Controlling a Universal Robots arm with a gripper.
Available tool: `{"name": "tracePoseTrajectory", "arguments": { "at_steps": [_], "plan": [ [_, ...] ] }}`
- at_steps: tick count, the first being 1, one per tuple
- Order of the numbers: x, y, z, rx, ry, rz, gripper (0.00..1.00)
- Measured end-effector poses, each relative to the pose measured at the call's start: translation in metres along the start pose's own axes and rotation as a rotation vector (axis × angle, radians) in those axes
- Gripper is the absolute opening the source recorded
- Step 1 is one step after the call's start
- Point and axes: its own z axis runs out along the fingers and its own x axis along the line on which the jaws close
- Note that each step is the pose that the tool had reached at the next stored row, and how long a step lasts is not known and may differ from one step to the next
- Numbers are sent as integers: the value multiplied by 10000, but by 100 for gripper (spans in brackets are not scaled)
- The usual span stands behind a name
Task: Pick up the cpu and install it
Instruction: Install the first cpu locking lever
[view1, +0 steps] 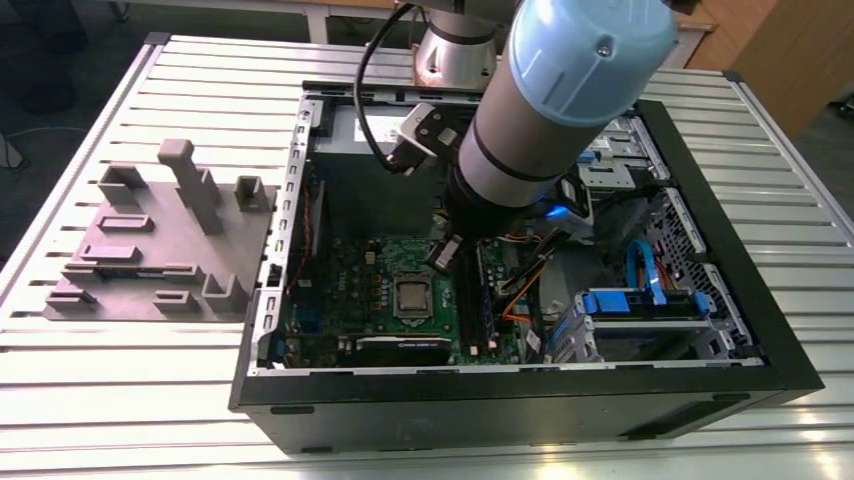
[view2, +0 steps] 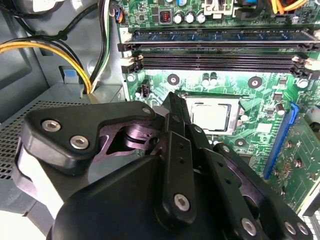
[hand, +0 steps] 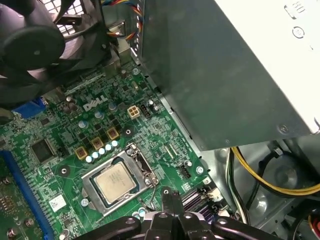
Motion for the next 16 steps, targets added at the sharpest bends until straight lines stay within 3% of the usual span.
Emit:
{"name": "tracePoseTrajectory", "arguments": {
  "at_steps": [6,12,16],
  "plan": [
    [29,43,6,-1,34,-138,11],
    [33,45,7,-66,169,-798,11],
    [36,43,7,-35,209,-1198,11]
  ]
}}
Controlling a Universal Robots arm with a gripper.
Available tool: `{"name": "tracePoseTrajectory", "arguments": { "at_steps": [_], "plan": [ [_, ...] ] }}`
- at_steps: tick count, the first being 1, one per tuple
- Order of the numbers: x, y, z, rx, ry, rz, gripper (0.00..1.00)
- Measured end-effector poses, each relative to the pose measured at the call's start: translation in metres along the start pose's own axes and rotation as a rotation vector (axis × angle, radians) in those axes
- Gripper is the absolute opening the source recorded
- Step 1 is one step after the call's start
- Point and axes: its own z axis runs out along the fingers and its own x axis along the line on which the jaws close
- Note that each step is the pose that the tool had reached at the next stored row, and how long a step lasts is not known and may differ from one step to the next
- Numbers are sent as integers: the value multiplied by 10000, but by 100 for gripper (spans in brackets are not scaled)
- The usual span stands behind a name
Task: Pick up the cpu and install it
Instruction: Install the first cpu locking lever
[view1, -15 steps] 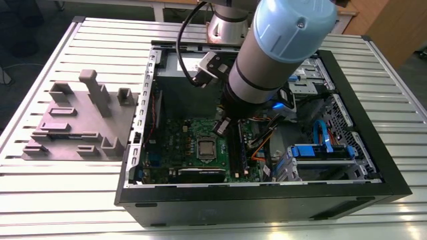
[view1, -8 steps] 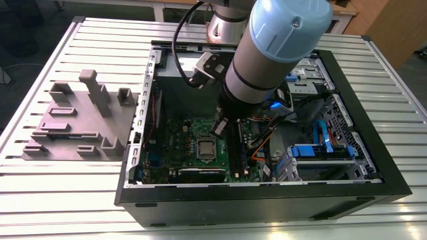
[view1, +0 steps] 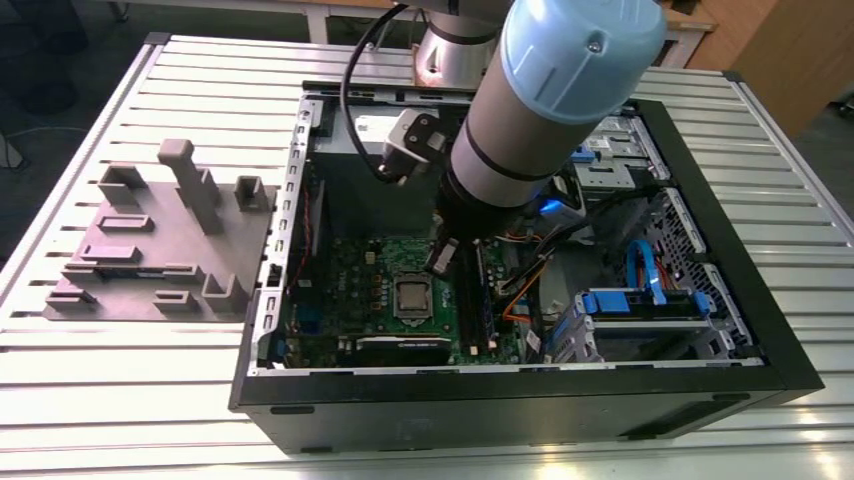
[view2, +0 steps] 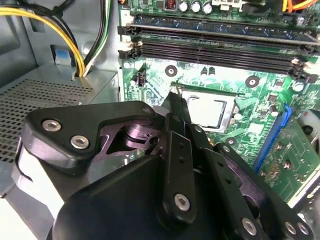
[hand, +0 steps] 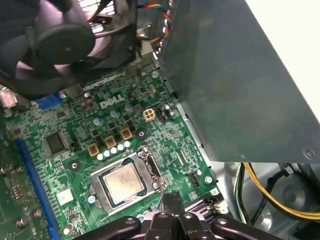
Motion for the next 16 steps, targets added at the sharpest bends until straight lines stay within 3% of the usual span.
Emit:
{"name": "tracePoseTrajectory", "arguments": {
  "at_steps": [1,5,6,10,16],
  "plan": [
    [0,0,2,42,11,-61,11],
    [2,4,2,346,225,-152,11],
    [3,5,2,387,241,-162,11],
    [7,14,3,381,275,-385,11],
    [8,15,5,271,433,-1282,11]
  ]
}}
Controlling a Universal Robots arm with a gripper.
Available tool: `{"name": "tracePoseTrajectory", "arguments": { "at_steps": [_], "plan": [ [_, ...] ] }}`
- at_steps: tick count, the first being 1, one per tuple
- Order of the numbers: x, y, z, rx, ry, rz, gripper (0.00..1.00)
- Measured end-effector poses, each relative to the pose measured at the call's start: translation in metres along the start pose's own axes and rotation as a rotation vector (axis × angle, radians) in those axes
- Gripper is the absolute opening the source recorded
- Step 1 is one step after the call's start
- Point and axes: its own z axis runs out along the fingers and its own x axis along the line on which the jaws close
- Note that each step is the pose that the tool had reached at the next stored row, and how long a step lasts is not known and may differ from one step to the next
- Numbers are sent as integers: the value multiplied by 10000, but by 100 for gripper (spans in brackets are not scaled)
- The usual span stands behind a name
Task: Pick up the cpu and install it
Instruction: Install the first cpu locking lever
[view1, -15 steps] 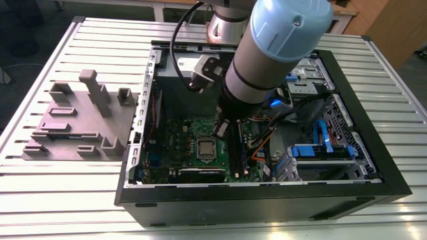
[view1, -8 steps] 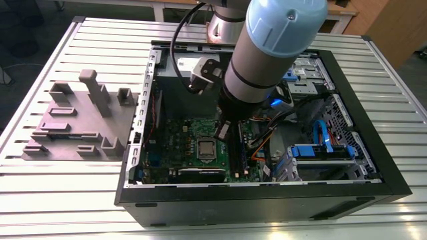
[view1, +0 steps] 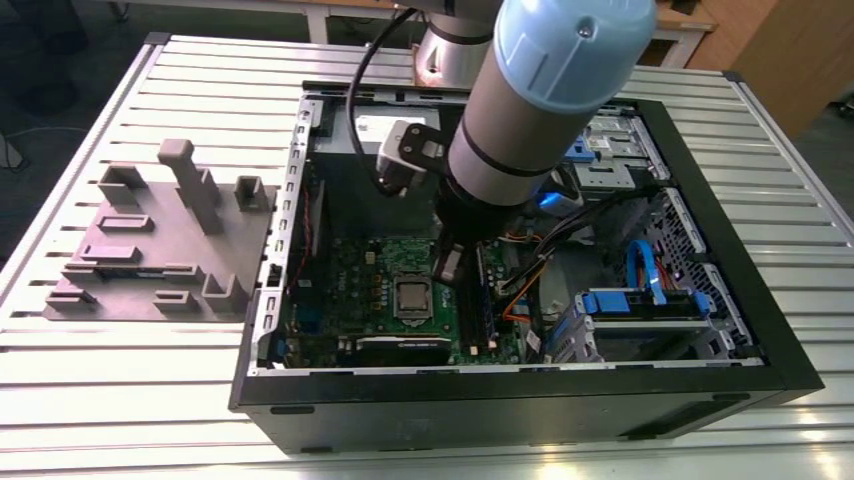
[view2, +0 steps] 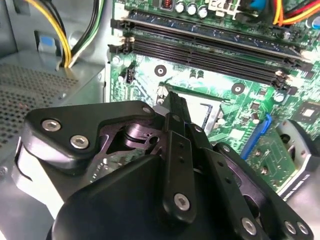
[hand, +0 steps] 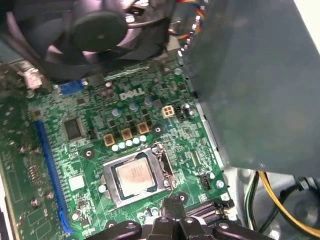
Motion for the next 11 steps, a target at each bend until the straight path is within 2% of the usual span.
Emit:
{"name": "tracePoseTrajectory", "arguments": {
  "at_steps": [3,7,11],
  "plan": [
    [0,0,0,-32,61,-406,11],
    [2,4,2,54,119,-645,11],
    [3,5,4,36,184,-932,11]
  ]
}}
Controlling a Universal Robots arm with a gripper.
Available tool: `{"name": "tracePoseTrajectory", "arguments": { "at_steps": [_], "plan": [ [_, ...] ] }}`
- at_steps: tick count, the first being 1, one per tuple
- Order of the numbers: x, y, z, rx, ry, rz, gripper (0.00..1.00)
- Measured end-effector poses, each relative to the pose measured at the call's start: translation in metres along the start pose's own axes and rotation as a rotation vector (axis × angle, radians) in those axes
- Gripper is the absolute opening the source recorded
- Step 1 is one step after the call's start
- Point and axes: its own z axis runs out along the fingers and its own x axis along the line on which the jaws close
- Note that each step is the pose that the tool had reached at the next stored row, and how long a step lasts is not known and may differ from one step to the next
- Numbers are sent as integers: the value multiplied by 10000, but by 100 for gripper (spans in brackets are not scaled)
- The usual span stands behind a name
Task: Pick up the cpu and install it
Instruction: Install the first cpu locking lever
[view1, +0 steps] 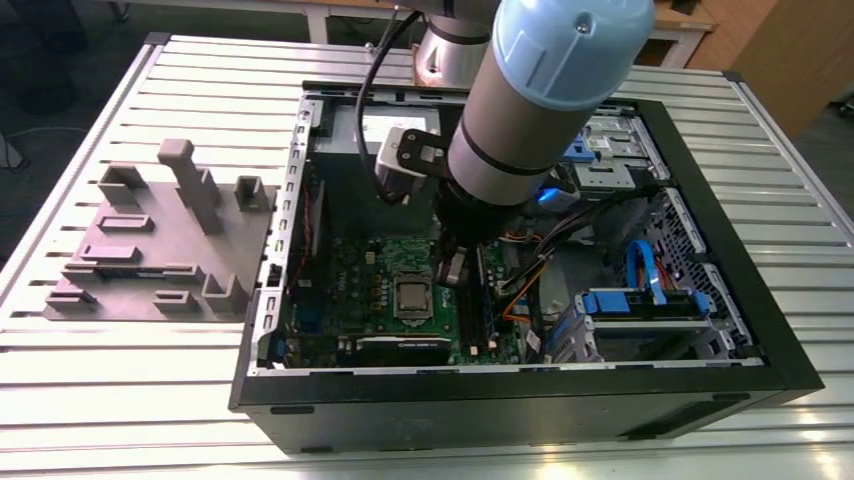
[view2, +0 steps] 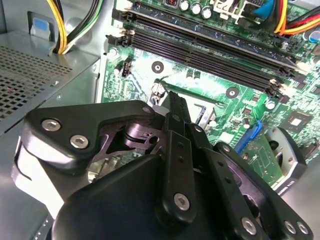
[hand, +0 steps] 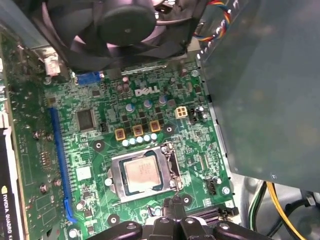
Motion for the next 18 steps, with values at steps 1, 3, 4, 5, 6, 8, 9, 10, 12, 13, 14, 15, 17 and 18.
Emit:
{"name": "tracePoseTrajectory", "arguments": {
  "at_steps": [1,3,4,5,6,8,9,10,12,13,14,15,17,18],
  "plan": [
    [0,0,0,1,0,-2,11],
    [0,1,2,14,1,-4,11],
    [2,7,3,50,-3,-10,11],
    [3,12,4,89,-11,-31,11],
    [3,15,5,116,-14,-67,11],
    [5,20,5,178,-19,-138,11],
    [5,21,6,212,-23,-182,11],
    [5,21,7,237,-22,-244,11],
    [6,21,6,255,-4,-456,11],
    [7,21,6,261,7,-574,11],
    [8,21,6,267,17,-682,11],
    [8,23,6,279,22,-761,11],
    [14,40,9,306,21,-811,11],
    [15,48,10,314,19,-813,11]
  ]
}}
